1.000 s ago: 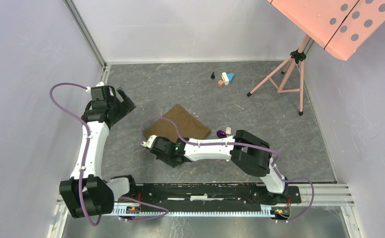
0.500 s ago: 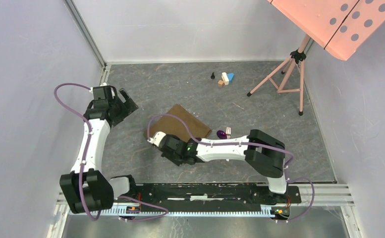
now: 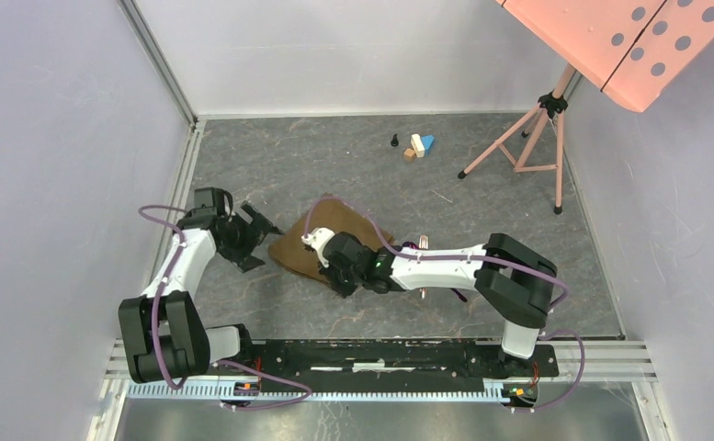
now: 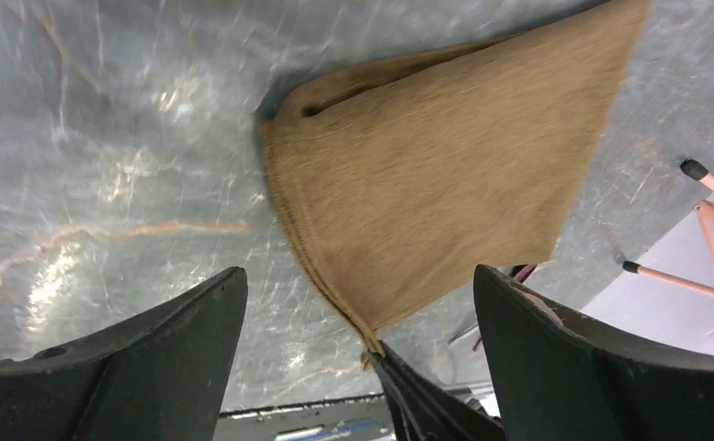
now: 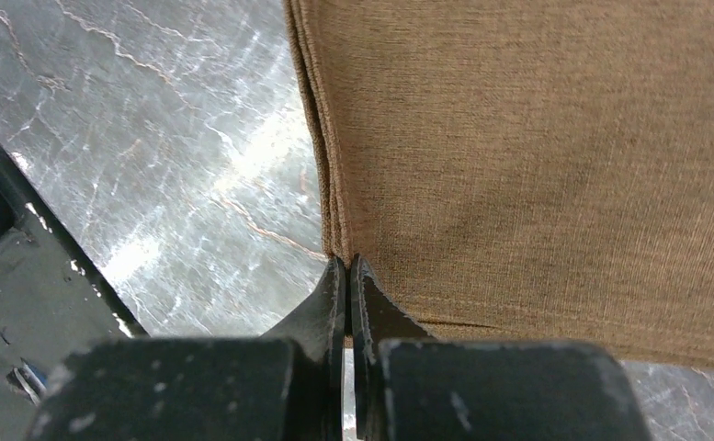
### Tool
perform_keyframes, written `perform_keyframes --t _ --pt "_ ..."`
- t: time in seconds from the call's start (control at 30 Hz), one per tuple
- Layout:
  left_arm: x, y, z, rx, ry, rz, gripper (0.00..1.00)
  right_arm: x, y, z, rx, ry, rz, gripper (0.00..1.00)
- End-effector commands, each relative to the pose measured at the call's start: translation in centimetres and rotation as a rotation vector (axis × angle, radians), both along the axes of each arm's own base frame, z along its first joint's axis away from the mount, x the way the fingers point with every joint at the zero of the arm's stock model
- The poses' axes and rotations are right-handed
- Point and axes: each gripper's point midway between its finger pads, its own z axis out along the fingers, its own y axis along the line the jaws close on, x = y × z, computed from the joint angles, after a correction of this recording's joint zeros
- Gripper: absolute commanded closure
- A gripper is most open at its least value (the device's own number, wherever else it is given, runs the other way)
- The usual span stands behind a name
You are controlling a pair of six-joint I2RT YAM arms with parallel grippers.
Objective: Fold the napkin into a case and place the utensils inside
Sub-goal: Pick up the lower triangle-folded napkin from the center of the board.
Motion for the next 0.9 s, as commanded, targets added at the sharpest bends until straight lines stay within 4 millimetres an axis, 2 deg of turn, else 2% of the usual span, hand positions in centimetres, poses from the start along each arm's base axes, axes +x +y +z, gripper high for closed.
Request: perform_keyframes --t 0.0,0.2,0.4,0.57,0.6,0.63,0.7,0.73,0.8,0.87 --pt "-0.5 -2.0 -0.6 -0.166 0.023 0.093 0.03 1.3 0.2 2.8 0.139 0.010 -0.045 1.00" --pt "-0.9 -2.7 -2.0 -0.219 0.029 0.129 0.09 1.9 -0.7 2.7 0.189 0.038 -0.071 1.00" --pt "-1.4 -3.3 -3.5 -0.277 0.031 0.174 0.23 2.6 -1.5 2.8 0.201 0.042 -0.083 1.00" --pt "-1.4 -1.9 -3.1 -0.159 0.013 0.138 0.19 0.7 0.1 2.6 0.215 0.088 0.058 1.00" --pt "-1.4 -1.5 -2.8 -0.132 0.011 0.133 0.18 0.3 0.4 2.5 0.200 0.096 0.087 0.95" --pt "-1.4 -1.3 -2.6 -0.112 0.013 0.122 0.17 0.1 0.5 2.3 0.172 0.087 0.099 0.86" --pt "-1.2 -1.0 -2.0 -0.080 0.002 0.092 0.15 -0.4 0.2 2.0 0.088 0.041 0.125 0.56" --pt "-1.0 -0.7 -1.7 -0.060 -0.001 0.082 0.15 -0.4 -0.1 1.8 0.026 0.004 0.133 0.46" --pt "-0.9 -0.1 -1.3 -0.014 -0.007 0.057 0.14 -0.6 -0.7 1.5 -0.085 -0.051 0.136 0.34" --pt "-0.8 0.6 -1.0 0.033 -0.010 0.048 0.14 -1.0 -0.9 1.0 -0.128 -0.051 0.142 0.29"
